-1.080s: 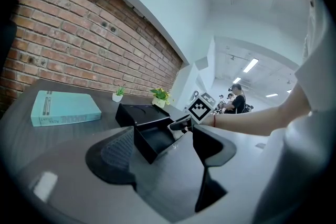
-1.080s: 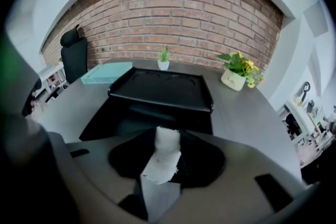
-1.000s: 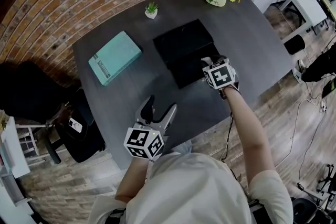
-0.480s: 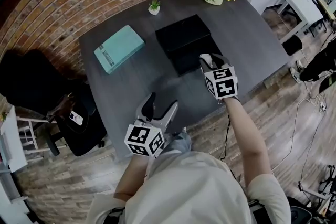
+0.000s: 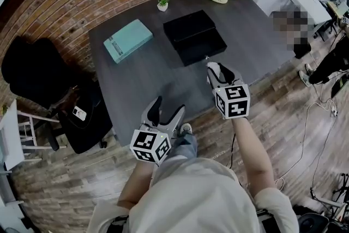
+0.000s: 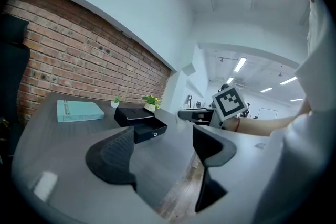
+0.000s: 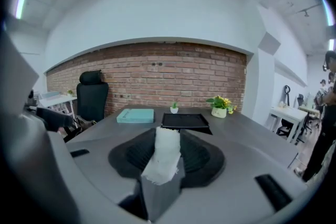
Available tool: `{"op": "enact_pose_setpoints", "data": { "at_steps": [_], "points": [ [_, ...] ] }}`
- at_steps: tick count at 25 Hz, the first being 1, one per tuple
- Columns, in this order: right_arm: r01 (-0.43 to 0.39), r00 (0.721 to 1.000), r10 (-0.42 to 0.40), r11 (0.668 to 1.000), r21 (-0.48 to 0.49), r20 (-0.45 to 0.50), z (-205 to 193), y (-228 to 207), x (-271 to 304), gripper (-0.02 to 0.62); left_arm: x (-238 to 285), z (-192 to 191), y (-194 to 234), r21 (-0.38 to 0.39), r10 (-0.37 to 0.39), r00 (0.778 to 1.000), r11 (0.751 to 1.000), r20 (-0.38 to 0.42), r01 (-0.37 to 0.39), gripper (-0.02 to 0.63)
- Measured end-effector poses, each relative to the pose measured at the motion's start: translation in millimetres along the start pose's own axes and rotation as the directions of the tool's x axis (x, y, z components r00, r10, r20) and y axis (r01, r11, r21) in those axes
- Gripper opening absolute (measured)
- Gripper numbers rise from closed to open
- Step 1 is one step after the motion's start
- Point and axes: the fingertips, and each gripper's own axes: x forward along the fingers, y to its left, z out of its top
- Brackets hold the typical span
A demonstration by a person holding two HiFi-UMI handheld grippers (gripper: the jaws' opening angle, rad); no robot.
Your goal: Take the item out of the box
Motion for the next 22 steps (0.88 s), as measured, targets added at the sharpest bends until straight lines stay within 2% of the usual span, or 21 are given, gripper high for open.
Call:
{"op": "enact_pose_setpoints", "data": {
  "at_steps": [12,22],
  "points": [
    [-0.027,0.994,0.024,0.999,0.034,0.104,-25,65,-128,0.153,-79,-33,-51,0.021,0.03,0.999,0.999,0.029,-0.03,0.337],
    [-0.012,0.987,0.003,0.999,0.052,0.162,-48,106,-226,0.153,-133,-59,-97,0.037,0.004,1.0,0.999,0.018,-0.005,0.337]
  ]
}}
